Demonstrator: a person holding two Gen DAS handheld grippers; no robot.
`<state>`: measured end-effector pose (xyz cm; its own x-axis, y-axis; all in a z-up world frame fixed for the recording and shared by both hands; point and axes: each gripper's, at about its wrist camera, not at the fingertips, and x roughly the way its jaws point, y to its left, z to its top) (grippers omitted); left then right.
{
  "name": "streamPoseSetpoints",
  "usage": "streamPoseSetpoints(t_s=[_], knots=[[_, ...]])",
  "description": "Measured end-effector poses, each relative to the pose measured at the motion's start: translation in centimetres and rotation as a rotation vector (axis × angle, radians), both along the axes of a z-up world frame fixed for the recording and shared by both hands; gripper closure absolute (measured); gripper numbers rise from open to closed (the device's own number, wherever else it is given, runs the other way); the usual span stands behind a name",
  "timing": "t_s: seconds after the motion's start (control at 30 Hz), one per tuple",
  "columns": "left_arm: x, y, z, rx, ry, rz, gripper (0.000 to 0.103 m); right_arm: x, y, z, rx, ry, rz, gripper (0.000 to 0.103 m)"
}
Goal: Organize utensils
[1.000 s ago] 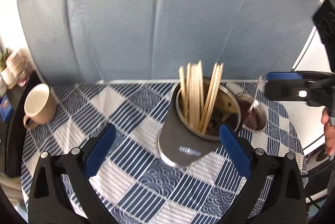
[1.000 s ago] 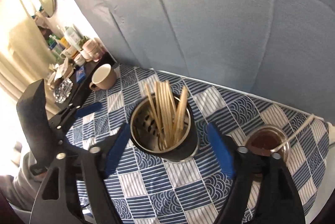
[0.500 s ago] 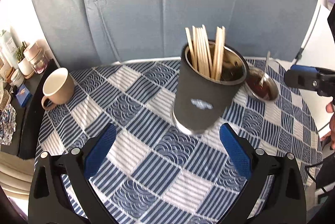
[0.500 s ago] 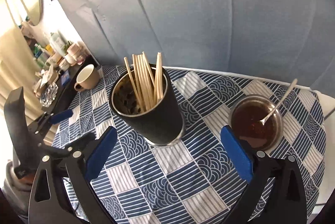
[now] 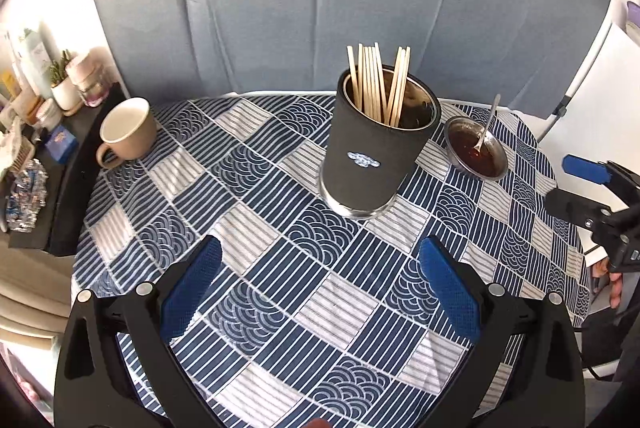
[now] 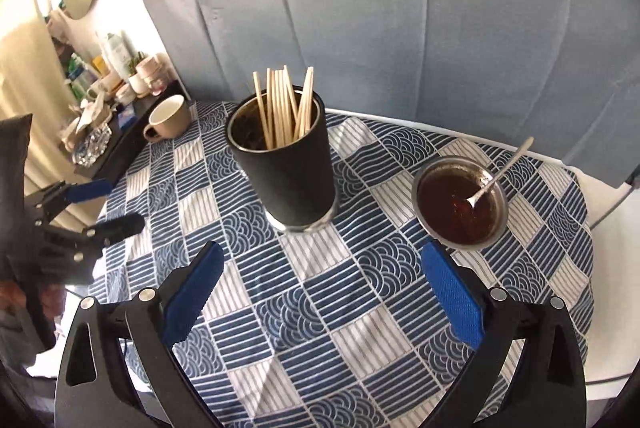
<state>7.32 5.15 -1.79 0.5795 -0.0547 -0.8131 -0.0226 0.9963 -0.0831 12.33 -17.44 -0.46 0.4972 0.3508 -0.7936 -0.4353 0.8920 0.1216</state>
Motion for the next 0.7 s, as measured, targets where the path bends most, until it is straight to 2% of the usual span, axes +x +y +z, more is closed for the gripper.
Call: streamPoseSetpoints(t_s=[0.1, 0.17, 0.23, 0.4, 0.7], knots=[[-1.2, 0.0, 1.1, 0.025, -0.025, 0.038, 0.006, -1.4, -0.1, 1.0, 0.016, -0.013, -0.005, 0.008], [-2.4, -0.1, 1.7, -0.001, -0.027, 0.075, 0.006, -2.4, -0.1, 1.4, 0.043, 0.000, 0.009, 0.008], [-3.2, -0.5, 1.9, -0.032, -0.012, 0.055, 0.006, -3.4, -0.1, 1.9, 0.061, -0.008, -0.003, 0.008], [-5.4, -2.1, 2.4, 0.004, -0.046, 0.032, 0.006, -5.5, -0.2, 2.2, 0.056, -0.030, -0.069, 0.008], [-7.0, -1.9, 2.9, -0.006, -0.058, 0.109, 0.006, -7.6, 0.0, 1.5, 0.029, -0.017, -0.089, 0.008]])
